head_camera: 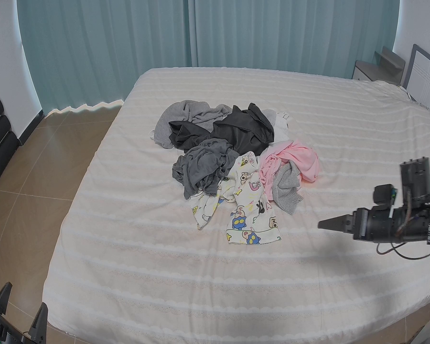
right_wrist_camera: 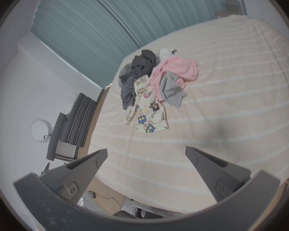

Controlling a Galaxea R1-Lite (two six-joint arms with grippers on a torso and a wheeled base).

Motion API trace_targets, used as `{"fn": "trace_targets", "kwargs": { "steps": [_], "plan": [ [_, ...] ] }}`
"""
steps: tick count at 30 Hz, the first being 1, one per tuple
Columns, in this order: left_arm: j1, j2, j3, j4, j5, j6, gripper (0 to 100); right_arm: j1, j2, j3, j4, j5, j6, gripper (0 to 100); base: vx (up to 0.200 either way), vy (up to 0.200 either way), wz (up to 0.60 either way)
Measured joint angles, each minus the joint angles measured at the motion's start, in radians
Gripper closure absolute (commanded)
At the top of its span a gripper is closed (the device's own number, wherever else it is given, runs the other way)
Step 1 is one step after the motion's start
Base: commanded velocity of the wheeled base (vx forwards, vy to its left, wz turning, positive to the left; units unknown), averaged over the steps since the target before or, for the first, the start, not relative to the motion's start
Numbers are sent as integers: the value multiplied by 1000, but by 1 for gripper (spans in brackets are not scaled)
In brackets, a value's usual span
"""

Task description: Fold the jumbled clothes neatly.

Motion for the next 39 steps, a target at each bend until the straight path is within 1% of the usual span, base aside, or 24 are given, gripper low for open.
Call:
{"fn": "trace_targets", "kwargs": {
  "steps": [5, 8, 14, 20, 27, 32, 39],
  "plan": [
    [0, 0, 0, 0, 0, -6, 0, 54, 262, -119, -85, -49, 74, 0, 0, 0, 0],
    [0, 0, 0, 0, 0, -10, 0, 78, 387, -183, -131, -72, 109, 0, 0, 0, 0],
    [0, 0, 0, 0, 2, -16, 0, 112, 596, -330, -203, -107, 148, 0, 0, 0, 0],
    [0, 0, 0, 0, 2, -19, 0, 117, 711, -435, -210, -124, 149, 0, 0, 0, 0],
    [0, 0, 0, 0, 2, -19, 0, 86, 782, -549, -177, -136, 93, 0, 0, 0, 0],
    [1, 0, 0, 0, 2, -20, 0, 82, 837, -611, -174, -160, 79, 0, 0, 0, 0],
    [0, 0, 0, 0, 2, -19, 0, 97, 913, -706, -162, -169, 54, 0, 0, 0, 0]
  ]
}}
